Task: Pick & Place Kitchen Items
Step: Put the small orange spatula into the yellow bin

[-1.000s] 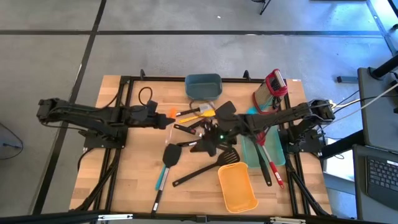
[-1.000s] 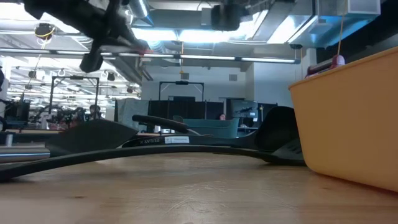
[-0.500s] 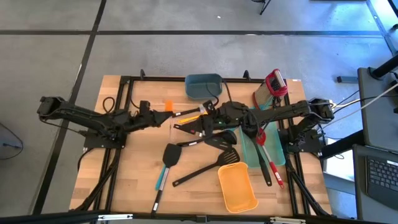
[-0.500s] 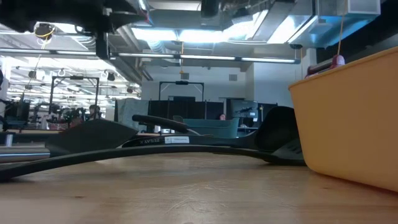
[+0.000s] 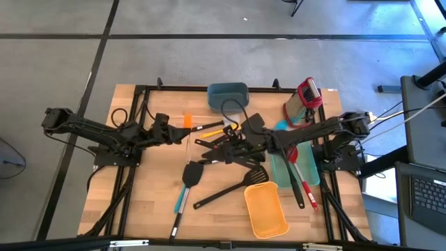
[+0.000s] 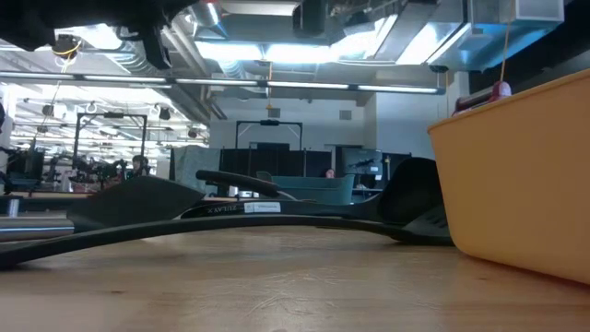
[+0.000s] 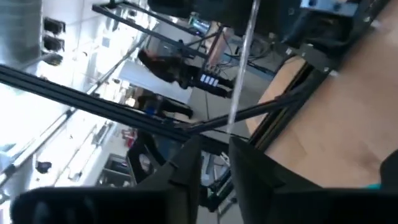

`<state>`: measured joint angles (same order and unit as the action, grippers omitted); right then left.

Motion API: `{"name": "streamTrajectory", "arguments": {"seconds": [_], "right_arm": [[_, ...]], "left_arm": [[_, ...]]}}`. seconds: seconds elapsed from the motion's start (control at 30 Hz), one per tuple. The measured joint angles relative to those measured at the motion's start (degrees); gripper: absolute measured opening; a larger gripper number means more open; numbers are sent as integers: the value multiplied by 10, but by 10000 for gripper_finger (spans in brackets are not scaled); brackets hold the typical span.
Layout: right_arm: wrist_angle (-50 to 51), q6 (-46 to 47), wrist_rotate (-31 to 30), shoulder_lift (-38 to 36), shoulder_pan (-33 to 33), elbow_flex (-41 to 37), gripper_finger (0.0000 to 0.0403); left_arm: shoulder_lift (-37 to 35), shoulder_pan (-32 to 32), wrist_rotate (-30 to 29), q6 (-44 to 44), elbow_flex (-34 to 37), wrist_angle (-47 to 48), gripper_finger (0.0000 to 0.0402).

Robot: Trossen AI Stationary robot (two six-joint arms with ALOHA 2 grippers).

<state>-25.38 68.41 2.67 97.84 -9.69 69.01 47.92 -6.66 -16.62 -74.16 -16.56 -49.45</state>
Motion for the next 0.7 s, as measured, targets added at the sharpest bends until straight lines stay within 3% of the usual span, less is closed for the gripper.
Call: {"name": "streamTrajectory", "arguments": {"seconds": [0.17, 0.27, 0.7], "right_arm": [[-25, 40, -66, 9, -7, 0, 114], [-16, 82, -65, 9, -3, 0, 125], [-7, 39, -162, 9, 2, 0, 243]], "left_arm": [[0, -1, 1, 7, 0, -1, 18], [0, -4, 3, 9, 0, -1, 18], [0, -20, -2, 9, 0, -1, 18]]}}
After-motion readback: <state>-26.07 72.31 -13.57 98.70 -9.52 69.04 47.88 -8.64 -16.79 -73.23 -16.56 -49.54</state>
